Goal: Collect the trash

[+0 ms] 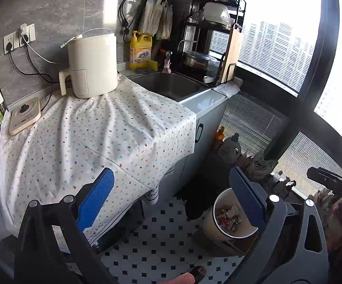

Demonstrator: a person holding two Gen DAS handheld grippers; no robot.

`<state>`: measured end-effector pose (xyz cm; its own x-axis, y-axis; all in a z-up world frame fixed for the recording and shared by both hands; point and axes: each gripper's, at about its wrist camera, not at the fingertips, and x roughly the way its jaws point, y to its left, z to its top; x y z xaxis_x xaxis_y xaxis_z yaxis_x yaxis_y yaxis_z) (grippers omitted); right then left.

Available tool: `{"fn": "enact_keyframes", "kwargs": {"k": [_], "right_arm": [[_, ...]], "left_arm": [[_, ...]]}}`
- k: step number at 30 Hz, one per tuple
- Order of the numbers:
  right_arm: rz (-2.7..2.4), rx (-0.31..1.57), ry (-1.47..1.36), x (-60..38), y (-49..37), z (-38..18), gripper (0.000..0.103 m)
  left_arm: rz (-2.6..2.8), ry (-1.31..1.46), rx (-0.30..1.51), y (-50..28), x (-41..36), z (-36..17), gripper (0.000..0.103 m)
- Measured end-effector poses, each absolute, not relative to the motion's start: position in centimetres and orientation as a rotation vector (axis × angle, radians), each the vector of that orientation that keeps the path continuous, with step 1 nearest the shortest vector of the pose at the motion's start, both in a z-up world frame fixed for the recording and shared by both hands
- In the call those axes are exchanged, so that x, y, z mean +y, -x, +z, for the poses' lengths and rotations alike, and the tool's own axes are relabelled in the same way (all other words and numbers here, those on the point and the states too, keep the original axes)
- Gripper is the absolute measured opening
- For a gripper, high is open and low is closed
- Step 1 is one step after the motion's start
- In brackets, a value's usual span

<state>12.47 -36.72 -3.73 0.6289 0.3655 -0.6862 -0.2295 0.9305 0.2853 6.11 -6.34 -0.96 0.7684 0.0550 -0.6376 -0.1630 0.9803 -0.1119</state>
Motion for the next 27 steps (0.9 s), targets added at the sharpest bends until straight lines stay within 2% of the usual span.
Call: {"fn": "enact_keyframes", "kwargs": {"k": [18, 27], "right_arm": [[0.375, 0.731, -0.125, -30.5, -1.0, 2.1, 0.095], [0.377, 0.713, -0.144, -30.2, 1.0, 3.0, 0.095]], "left_arm": [[0.138, 0.122, 0.522, 6.8, -2.5, 5.6, 0.097], [0.185, 0.151, 0.494, 10.7, -0.9, 7.5, 0.097]]}}
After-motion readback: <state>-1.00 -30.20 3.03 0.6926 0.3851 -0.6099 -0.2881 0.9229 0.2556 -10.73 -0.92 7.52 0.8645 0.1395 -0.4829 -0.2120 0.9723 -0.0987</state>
